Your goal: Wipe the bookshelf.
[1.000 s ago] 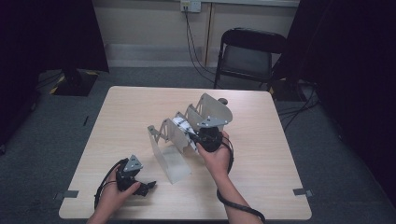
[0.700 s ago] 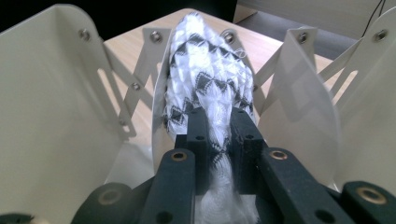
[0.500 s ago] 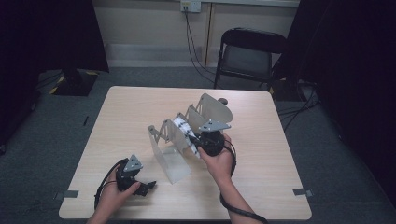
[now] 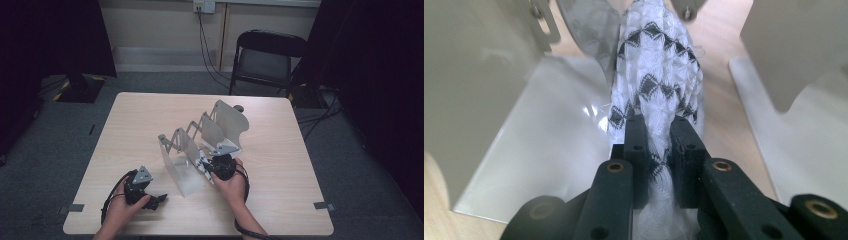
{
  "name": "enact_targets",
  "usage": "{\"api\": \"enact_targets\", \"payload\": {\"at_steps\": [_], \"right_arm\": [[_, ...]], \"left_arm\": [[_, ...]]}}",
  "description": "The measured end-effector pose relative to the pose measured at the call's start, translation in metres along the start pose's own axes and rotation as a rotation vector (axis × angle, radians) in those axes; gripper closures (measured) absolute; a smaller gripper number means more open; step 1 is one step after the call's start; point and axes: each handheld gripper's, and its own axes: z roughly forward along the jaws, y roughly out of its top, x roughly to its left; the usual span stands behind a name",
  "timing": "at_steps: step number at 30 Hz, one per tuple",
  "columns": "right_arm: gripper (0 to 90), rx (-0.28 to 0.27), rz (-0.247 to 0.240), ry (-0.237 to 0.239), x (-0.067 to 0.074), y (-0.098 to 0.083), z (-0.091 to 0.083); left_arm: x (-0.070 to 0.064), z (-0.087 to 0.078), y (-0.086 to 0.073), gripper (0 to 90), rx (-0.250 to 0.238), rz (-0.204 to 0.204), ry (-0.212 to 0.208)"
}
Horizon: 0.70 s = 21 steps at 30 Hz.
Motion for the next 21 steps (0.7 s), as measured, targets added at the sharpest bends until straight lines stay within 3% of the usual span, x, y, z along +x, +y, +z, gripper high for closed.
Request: {"api": "enact_targets", "payload": {"at_steps": [11,21], "right_arm": [[79.8,0.033,-0.007,-0.012,0.000,-0.007,0.007],[79.9,-0.025,-0.002,-0.015,-0.003,0.014,-0.017]], "left_arm": [[0.000,0.000,0.000,0.0,0.000,0.000,0.000],[0.000,0.000,0.000,0.0,0.001,0.001,-0.001]]}}
